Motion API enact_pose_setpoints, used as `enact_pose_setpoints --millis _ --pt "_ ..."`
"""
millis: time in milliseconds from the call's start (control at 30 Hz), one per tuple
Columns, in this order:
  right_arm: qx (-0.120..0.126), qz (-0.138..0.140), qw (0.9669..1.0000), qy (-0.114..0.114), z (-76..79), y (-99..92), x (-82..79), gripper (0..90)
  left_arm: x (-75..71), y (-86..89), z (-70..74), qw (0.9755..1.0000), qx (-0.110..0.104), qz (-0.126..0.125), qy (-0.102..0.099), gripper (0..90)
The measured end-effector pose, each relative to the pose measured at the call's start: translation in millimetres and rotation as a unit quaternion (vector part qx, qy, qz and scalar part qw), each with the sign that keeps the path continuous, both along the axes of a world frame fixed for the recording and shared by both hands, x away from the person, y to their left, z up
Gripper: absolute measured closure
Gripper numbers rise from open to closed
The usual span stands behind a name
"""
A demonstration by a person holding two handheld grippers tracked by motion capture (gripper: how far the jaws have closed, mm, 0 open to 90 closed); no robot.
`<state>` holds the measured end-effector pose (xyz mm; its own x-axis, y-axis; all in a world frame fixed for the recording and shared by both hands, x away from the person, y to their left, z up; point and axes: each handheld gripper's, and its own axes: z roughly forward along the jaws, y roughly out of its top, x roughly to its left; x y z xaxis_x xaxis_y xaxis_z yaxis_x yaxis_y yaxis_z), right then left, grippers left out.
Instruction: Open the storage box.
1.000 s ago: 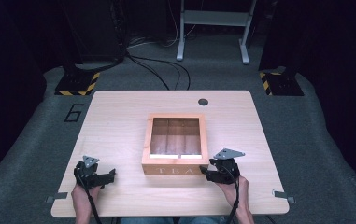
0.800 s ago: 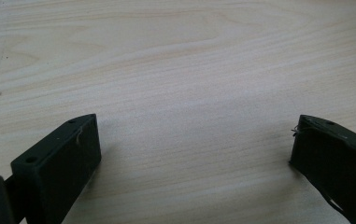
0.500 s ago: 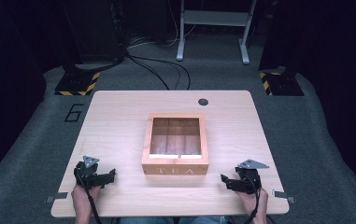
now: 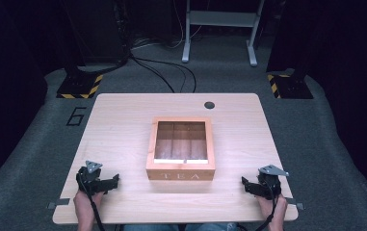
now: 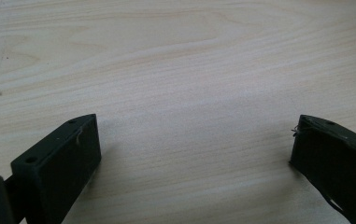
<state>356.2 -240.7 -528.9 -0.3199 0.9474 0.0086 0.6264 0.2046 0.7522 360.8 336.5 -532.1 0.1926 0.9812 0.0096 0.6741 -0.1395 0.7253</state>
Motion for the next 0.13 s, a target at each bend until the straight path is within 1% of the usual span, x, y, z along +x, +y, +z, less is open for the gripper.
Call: enact_pose_setpoints --millis 33,133 --pt "-0.007 0.004 1.0000 0.001 0.0 1.8 -0.1 16.3 0.1 0.1 0.0 1.0000 0.000 0.000 0.000 1.2" --pt "-0.006 0.004 1.0000 0.004 0.0 1.4 0.7 14.8 -0.1 -0.2 0.0 1.0000 0.000 0.001 0.000 1.1"
